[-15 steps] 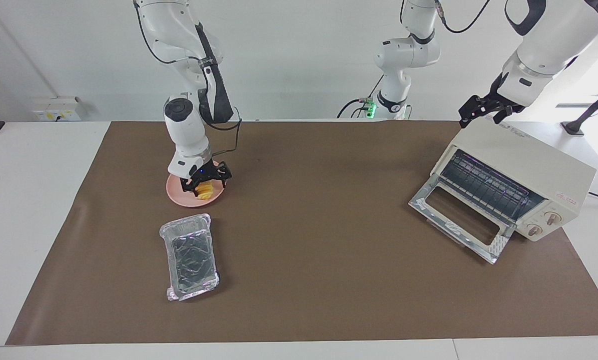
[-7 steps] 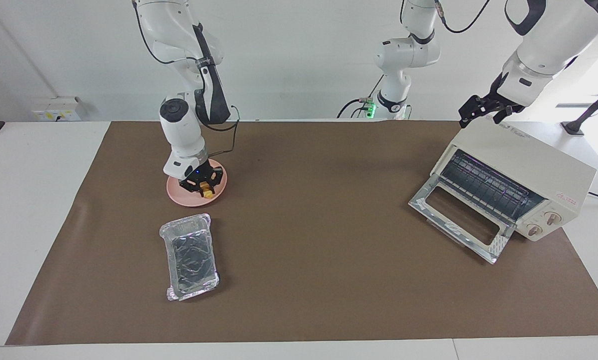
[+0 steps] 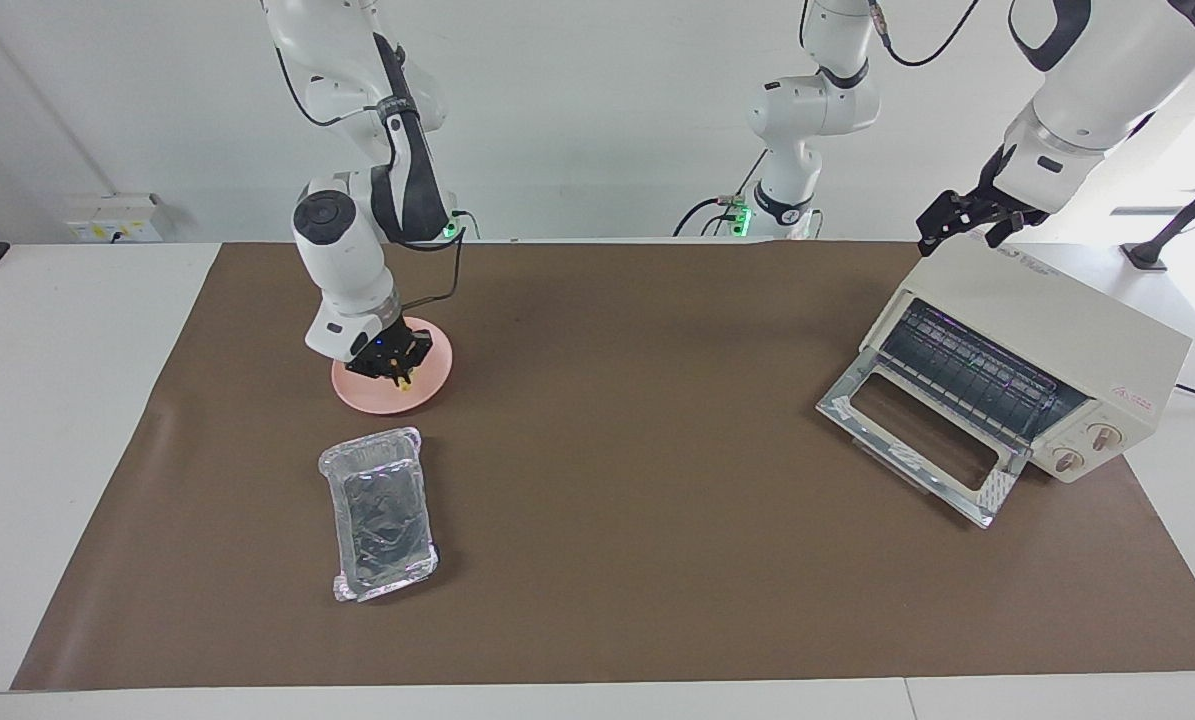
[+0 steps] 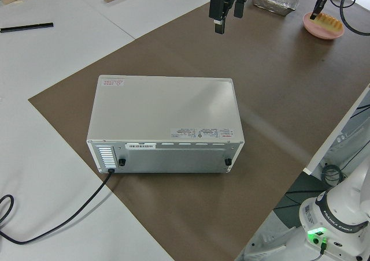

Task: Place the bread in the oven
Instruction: 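Lift the bread with the right gripper and carry it to the foil tray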

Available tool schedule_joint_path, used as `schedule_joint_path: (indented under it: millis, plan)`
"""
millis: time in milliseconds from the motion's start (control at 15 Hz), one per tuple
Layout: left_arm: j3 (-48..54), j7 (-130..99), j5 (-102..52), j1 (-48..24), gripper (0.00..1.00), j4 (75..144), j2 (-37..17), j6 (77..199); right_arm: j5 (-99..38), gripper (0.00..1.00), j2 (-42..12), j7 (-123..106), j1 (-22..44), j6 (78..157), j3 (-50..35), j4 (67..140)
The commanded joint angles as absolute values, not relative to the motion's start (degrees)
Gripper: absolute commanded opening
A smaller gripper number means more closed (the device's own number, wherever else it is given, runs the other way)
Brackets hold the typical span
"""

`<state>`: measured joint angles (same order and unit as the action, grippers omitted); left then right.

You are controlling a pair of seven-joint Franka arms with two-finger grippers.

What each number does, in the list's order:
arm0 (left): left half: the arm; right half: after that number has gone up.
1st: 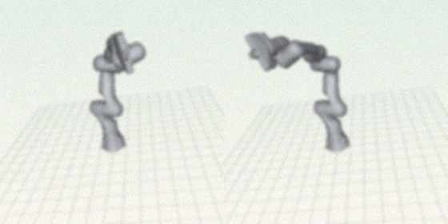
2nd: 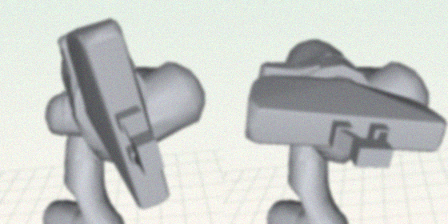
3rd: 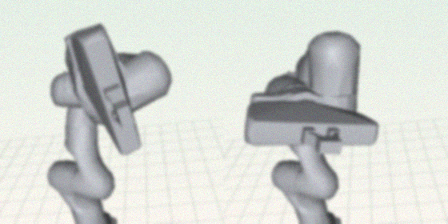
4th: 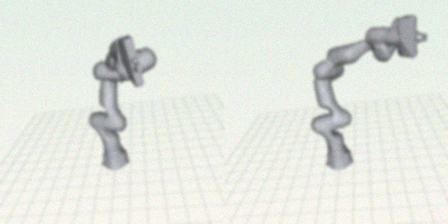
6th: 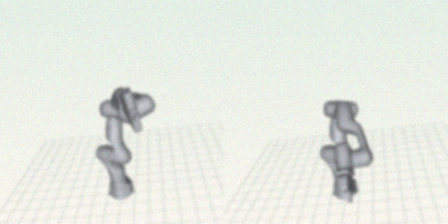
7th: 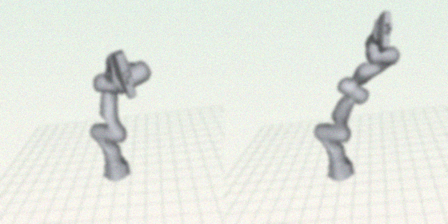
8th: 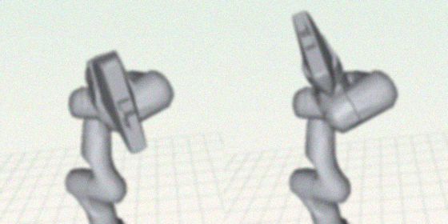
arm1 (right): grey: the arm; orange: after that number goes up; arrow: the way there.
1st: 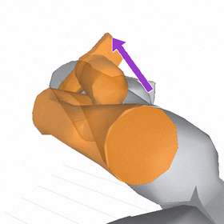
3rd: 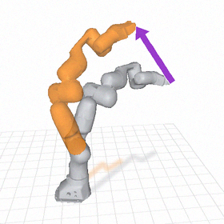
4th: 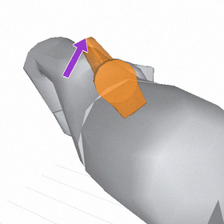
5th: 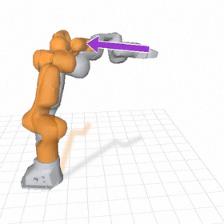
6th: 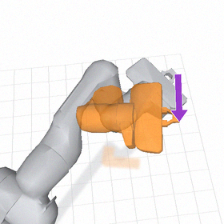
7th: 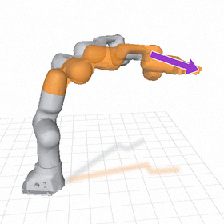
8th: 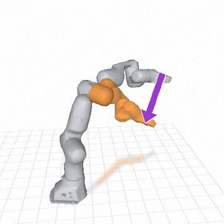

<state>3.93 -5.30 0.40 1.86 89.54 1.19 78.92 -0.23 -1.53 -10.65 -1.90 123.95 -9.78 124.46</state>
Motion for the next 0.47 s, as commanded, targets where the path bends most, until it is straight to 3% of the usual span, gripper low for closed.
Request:
schedule_joint_path:
  millis: [0, 268, 401]
  plan:
    - [3.34, -5.71, -0.53, 1.58, 1.0, 90.79, 2.55, 78.84, -0.18, 0.0, -7.63, -13.71, -3.87, 116.46, -10.11, 110.51]
    - [3.34, -5.71, -0.53, 1.58, 1.0, 90.79, 2.55, 78.84, 0.17, 0.0, -14.39, -13.62, -4.31, 116.28, -10.02, 99.09]
    - [3.34, -5.71, -0.53, 1.58, 1.0, 90.88, 2.55, 78.84, 0.35, 0.0, -22.89, -13.45, -4.05, 112.01, -9.93, 87.61]
